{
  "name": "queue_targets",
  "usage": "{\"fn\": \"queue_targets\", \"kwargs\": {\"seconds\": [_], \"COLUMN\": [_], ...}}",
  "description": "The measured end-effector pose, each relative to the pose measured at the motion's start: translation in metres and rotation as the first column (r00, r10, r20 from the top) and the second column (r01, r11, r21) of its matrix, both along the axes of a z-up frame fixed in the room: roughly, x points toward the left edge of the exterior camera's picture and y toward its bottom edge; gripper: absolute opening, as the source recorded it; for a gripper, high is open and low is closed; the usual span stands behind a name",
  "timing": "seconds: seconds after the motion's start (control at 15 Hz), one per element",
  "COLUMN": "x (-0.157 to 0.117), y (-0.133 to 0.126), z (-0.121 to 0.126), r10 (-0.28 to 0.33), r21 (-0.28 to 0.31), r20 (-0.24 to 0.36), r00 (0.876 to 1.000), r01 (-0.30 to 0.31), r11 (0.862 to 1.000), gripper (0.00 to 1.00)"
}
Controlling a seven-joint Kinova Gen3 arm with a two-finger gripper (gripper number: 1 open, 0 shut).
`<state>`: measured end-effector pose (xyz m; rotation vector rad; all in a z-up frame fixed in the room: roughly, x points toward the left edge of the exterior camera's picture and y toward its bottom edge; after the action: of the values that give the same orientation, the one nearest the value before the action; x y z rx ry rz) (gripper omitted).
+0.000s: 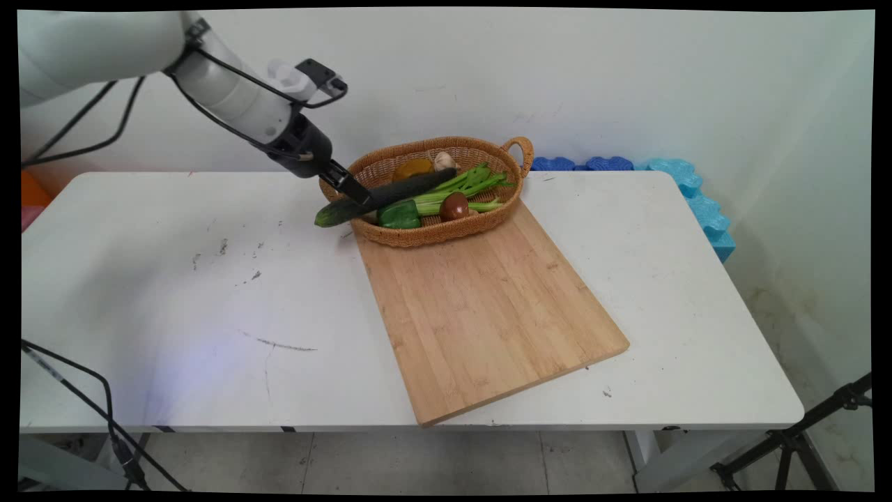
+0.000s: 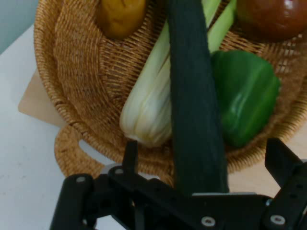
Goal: Pick up the cucumber from the vegetable basket, then place the picked object on the cutting board
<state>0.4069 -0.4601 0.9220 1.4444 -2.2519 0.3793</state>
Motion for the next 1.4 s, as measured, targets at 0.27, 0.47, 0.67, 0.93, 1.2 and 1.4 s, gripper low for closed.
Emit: {"fn": "queue_targets", "kwargs": {"seconds": [0.27, 0.47, 0.67, 0.93, 1.2, 1.4], "x": [-0.006, -0.010, -0.014, -0.019, -0.022, -0.027], "y": [-0.018, -0.029, -0.036, -0.042, -0.045, -0.043], "z": [-0.015, -0.023, -0.029, -0.029, -0.013, 0.014], "r10": [0.010, 0.009, -0.001, -0.019, -0.043, -0.072], "r21": [0.013, 0.023, 0.030, 0.029, 0.010, -0.015], "r20": [0.016, 0.026, 0.031, 0.027, 0.020, 0.001], "r00": [1.000, 1.000, 1.000, 0.999, 0.999, 0.997], "r01": [-0.010, -0.009, 0.000, 0.018, 0.042, 0.072], "r11": [1.000, 1.000, 1.000, 0.999, 0.999, 0.997], "gripper": [1.00, 0.00, 0.00, 0.00, 0.00, 0.00]}}
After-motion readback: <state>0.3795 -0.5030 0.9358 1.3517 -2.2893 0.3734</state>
